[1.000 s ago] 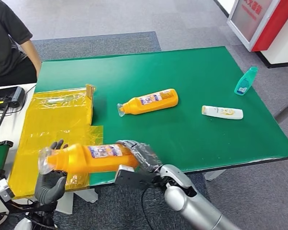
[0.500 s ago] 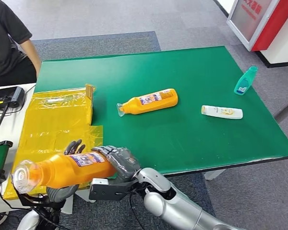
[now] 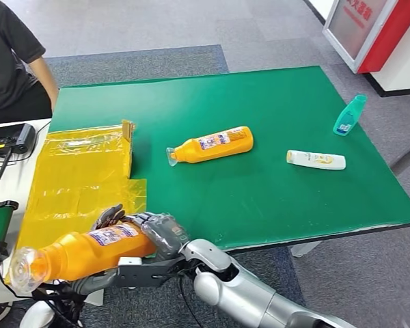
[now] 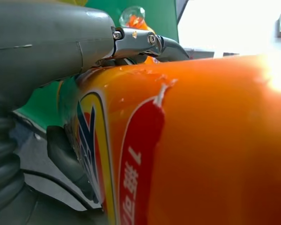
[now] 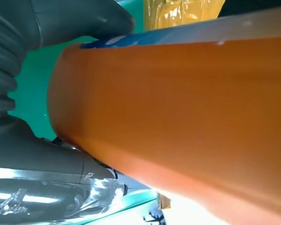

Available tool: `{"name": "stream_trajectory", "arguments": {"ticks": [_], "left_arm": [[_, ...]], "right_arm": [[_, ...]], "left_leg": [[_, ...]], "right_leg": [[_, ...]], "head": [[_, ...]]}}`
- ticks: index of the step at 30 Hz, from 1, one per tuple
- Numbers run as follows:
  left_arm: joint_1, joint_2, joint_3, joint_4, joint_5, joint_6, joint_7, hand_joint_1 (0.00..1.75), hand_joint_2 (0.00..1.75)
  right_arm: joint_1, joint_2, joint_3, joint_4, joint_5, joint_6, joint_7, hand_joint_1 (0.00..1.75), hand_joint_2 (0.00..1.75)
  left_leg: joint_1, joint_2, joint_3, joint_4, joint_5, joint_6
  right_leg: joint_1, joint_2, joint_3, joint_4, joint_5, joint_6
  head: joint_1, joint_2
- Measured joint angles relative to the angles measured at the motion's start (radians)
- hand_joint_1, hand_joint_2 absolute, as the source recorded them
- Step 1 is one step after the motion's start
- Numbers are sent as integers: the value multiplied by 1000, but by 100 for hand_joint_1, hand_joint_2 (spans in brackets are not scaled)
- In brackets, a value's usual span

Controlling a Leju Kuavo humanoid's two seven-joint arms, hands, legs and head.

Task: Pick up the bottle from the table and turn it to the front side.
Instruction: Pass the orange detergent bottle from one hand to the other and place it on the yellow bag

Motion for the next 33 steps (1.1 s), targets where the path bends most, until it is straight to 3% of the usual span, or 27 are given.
{"name": "stream_trajectory", "arguments": {"ticks": [4, 5, 8, 9, 18, 19, 22, 23, 27, 33], "left_arm": [[12, 1, -13, -44, -76, 85, -11, 0, 175], [14, 2, -16, -54, -87, 97, -12, 15, 175], [20, 2, -22, -75, -120, 138, -15, 146, 175], [23, 1, -23, -83, -139, 160, -18, 175, 175], [48, -13, -26, -138, -233, 292, -80, 175, 175], [50, -14, -25, -143, -239, 302, -89, 175, 175], [54, -19, -23, -155, -251, 325, -108, 175, 175], [55, -22, -23, -159, -253, 332, -113, 175, 175], [60, -37, -20, -188, -278, 397, -142, 175, 175], [70, -63, -1, -263, -354, 592, -136, 175, 175]], "right_arm": [[-7, 8, 0, 30, 8, -15, 3, 175, 175], [-8, 9, -1, 34, 9, -18, 3, 175, 175], [-10, 12, -2, 42, 10, -21, 4, 175, 175], [-9, 12, -3, 43, 12, -22, 6, 175, 175], [7, 12, -24, 42, 32, -21, 13, 171, 175], [9, 12, -26, 41, 33, -21, 12, 148, 175], [14, 12, -31, 37, 35, -21, 10, 21, 175], [17, 12, -33, 36, 37, -22, 10, 0, 175], [37, 13, -44, 33, 40, -29, 10, 0, 175], [87, 2, -87, 22, 45, -40, 34, 0, 175]], "left_leg": [[0, 0, 0, 0, 0, 0], [0, 0, 0, 0, 0, 0], [0, 0, 0, 0, 0, 0], [0, 0, 0, 0, 0, 0], [0, 0, 0, 0, 0, 0], [0, 0, 0, 0, 0, 0], [0, 1, 0, 0, 0, 0], [0, 1, 0, 0, 0, 0], [0, 1, 0, 0, 0, 0], [0, 0, -2, 0, 0, 0]], "right_leg": [[0, 0, 0, 0, 0, 0], [0, 0, 0, 0, 0, 0], [0, 0, -1, 0, 0, 0], [0, 0, -1, 0, 0, 0], [0, 1, -2, 0, 0, 0], [0, 1, -2, 0, 0, 0], [0, 1, -2, 0, 0, 0], [0, 1, -2, 0, 0, 0], [0, 1, -1, 0, 0, 0], [0, -1, -1, 0, 0, 0]], "head": [[0, 0], [0, 0], [0, 0], [0, 0], [0, 0], [0, 0], [0, 0], [0, 0], [0, 0], [0, 0]]}}
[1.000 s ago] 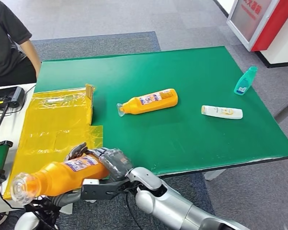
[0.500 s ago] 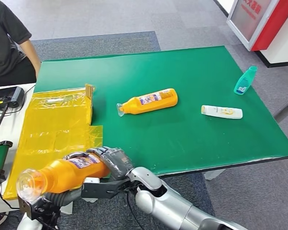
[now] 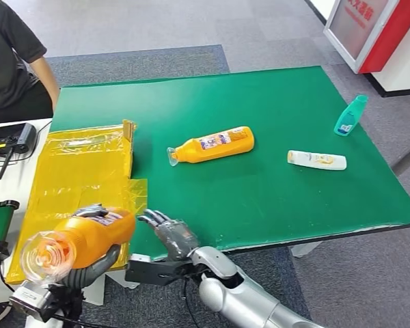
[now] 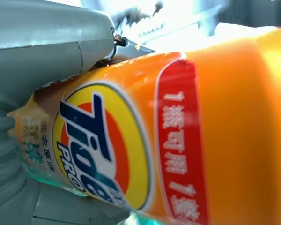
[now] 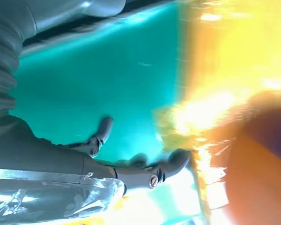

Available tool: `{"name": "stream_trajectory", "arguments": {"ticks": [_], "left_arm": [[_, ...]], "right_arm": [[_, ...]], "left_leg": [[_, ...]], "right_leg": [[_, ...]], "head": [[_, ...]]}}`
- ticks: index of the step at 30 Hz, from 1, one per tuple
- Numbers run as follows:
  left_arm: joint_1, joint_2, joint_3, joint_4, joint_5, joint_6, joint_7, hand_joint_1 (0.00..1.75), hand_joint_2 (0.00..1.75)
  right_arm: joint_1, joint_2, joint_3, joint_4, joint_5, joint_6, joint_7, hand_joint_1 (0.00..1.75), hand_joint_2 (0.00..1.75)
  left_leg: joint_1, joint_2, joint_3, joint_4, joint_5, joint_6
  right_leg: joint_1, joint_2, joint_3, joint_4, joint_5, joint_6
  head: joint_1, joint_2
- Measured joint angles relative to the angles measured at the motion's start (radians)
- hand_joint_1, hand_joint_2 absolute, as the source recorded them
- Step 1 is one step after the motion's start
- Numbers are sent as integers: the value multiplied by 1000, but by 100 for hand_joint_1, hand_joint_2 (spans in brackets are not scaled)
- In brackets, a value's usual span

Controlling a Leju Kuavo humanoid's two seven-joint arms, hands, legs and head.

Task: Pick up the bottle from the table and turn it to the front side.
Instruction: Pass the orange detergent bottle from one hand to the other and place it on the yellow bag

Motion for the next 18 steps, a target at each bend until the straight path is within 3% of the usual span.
{"name": "stream_trajectory", "arguments": {"ticks": [5, 8, 13, 18], "left_arm": [[0, -4, 50, -48, -141, 190, 102, 175, 175], [-5, 10, 81, -54, -282, 248, 227, 175, 175], [-28, 68, 131, -35, -499, 226, 474, 175, 175], [-64, 142, 176, 28, -631, 146, 627, 175, 175]], "right_arm": [[61, -24, -45, -32, 11, -9, 16, 0, 175], [95, -36, -70, -59, 18, -9, 25, 0, 175], [160, -51, -115, -118, 28, 2, 34, 0, 175], [217, -62, -152, -171, 39, 25, 35, 0, 175]], "left_leg": [[0, 2, -1, 0, 0, 0], [0, 2, -1, 0, 0, -1], [0, 2, -1, 0, 1, -1], [0, 2, -2, 0, 1, -2]], "right_leg": [[0, 2, -2, 0, 2, -2], [0, 2, -3, 0, 2, -2], [1, 3, -3, 1, 2, -2], [1, 3, -3, 1, 2, -2]], "head": [[0, 0], [0, 0], [0, 0], [0, 0]]}}
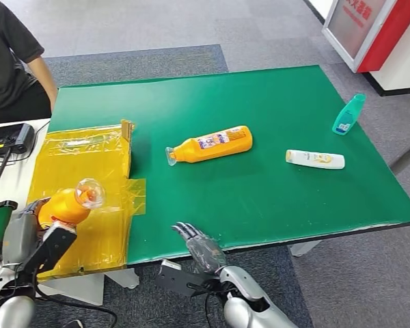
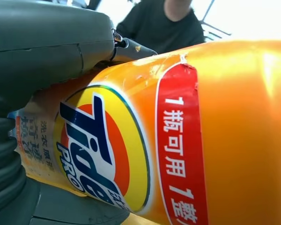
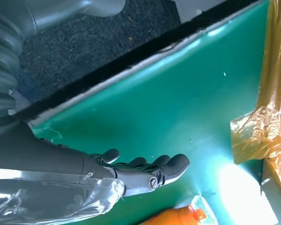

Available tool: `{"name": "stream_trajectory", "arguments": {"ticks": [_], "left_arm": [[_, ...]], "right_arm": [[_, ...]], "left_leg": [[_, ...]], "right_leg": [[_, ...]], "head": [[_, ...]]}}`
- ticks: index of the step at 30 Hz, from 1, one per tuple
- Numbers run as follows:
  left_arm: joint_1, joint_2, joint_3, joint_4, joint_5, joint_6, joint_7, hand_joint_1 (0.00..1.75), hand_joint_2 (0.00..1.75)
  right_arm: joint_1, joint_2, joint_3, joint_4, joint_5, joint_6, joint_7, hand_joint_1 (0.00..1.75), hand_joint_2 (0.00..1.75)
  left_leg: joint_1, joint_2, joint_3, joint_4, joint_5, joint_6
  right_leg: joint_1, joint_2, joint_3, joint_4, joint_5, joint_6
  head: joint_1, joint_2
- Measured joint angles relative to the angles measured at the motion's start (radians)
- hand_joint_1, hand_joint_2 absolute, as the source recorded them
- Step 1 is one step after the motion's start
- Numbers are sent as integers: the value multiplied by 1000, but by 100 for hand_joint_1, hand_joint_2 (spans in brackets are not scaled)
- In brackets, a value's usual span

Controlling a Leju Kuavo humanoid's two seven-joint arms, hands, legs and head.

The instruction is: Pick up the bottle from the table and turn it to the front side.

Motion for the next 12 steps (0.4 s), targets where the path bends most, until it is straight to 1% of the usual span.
{"name": "stream_trajectory", "arguments": {"ticks": [3, 6, 10, 12], "left_arm": [[-35, 39, 16, 63, -40, -37, 35, 175, 175], [-85, 73, 23, 143, -64, -65, 47, 175, 175], [-172, 117, 23, 260, -79, -88, 32, 175, 175], [-207, 130, 21, 304, -83, -89, 19, 175, 175]], "right_arm": [[22, -5, -12, -21, 0, 14, -3, 0, 175], [36, -9, -18, -35, -2, 28, -11, 0, 175], [41, -14, -19, -46, -14, 48, -28, 0, 175], [41, -16, -19, -50, -20, 55, -35, 0, 175]], "left_leg": [[0, 0, 0, 0, 0, 0], [0, 0, 0, 0, 1, 0], [0, 0, -1, 0, 2, 0], [0, 0, -1, 0, 2, -1]], "right_leg": [[0, 0, 0, 0, 0, 0], [0, 0, 0, 0, 0, 0], [0, 0, -1, 0, 1, -1], [0, 0, -1, 0, 1, -1]], "head": [[0, 0], [0, 0], [0, 0], [0, 0]]}}
